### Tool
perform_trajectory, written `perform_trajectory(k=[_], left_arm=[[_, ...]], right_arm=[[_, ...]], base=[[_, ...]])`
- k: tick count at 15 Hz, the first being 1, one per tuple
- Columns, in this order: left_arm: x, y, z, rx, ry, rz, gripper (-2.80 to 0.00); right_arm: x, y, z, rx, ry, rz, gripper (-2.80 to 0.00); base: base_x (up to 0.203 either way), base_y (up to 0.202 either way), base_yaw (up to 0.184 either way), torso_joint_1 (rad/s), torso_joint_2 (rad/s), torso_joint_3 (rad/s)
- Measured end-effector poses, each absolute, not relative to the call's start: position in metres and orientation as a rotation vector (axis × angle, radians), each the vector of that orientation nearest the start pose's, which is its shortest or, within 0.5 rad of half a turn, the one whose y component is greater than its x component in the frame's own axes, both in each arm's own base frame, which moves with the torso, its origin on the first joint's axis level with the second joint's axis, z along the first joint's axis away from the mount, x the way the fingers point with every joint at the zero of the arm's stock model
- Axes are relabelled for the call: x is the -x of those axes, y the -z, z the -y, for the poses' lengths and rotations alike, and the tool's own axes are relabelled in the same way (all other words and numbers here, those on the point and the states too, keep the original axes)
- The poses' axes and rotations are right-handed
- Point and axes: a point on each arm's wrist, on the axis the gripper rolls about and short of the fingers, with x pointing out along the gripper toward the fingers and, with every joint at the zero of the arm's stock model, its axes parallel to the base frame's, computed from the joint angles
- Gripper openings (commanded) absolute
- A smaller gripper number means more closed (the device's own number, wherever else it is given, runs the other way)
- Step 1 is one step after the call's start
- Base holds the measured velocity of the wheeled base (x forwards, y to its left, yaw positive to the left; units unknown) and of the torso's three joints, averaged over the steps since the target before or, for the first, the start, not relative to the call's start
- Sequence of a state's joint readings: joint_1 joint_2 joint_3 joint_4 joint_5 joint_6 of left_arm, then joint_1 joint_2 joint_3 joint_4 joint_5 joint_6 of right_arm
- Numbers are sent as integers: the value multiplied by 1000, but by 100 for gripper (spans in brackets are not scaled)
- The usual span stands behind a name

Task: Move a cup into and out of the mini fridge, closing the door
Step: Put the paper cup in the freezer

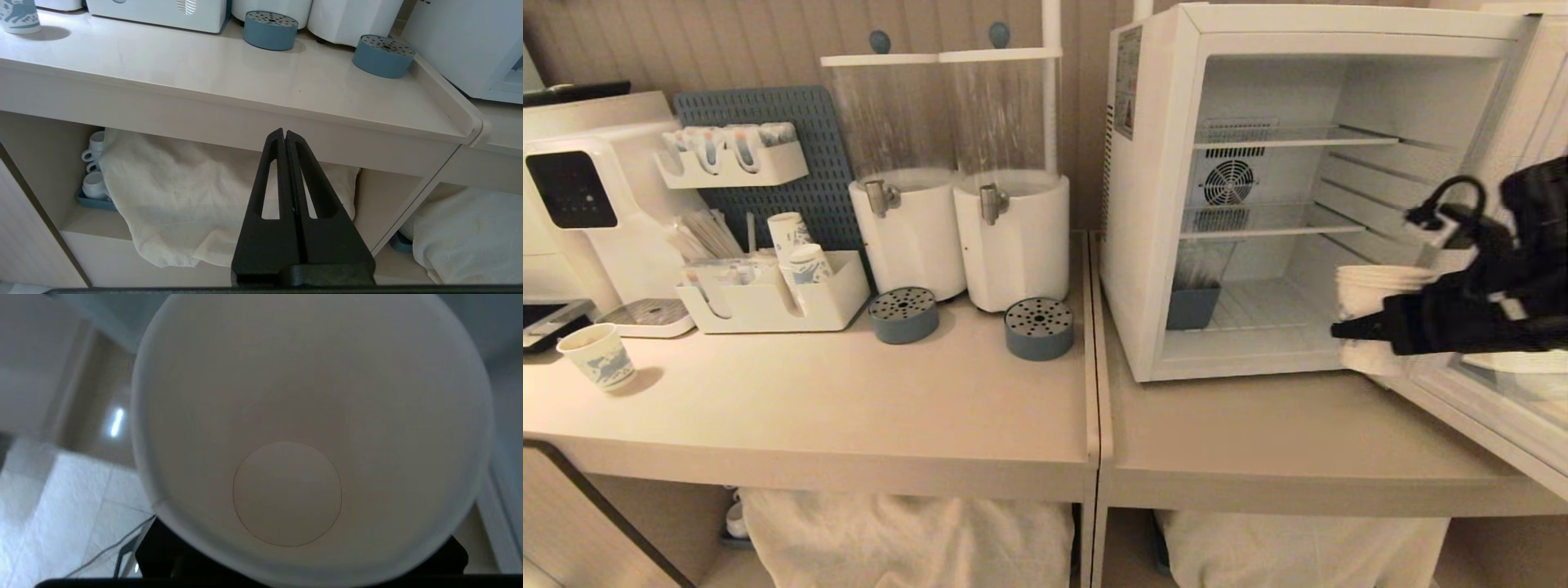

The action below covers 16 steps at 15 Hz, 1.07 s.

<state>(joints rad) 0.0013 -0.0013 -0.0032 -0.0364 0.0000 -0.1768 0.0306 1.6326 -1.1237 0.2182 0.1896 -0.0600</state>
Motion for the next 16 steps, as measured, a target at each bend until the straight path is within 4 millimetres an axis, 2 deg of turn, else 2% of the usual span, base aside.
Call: perform_trajectory(k=[2, 5, 10, 13, 16], left_arm=[[23, -80, 0, 177, 2, 40, -280], [23, -80, 0, 176, 2, 40, -280], [23, -80, 0, 175, 2, 39, -280], [23, -80, 0, 175, 2, 39, -280], [23, -80, 0, 175, 2, 39, -280]], right_arm=[[-330, -183, -15, -2, -230, -696, -280], [-376, -160, -16, -46, -146, -490, -280], [-411, -132, -25, -11, 85, -179, -280], [-432, -105, -30, 67, 128, -140, -280], [-454, -81, -30, 88, 142, -205, -280]], base=[[0, 0, 0, 0, 0, 0], [0, 0, 0, 0, 0, 0], [0, 0, 0, 0, 0, 0], [0, 0, 0, 0, 0, 0], [0, 0, 0, 0, 0, 0]])
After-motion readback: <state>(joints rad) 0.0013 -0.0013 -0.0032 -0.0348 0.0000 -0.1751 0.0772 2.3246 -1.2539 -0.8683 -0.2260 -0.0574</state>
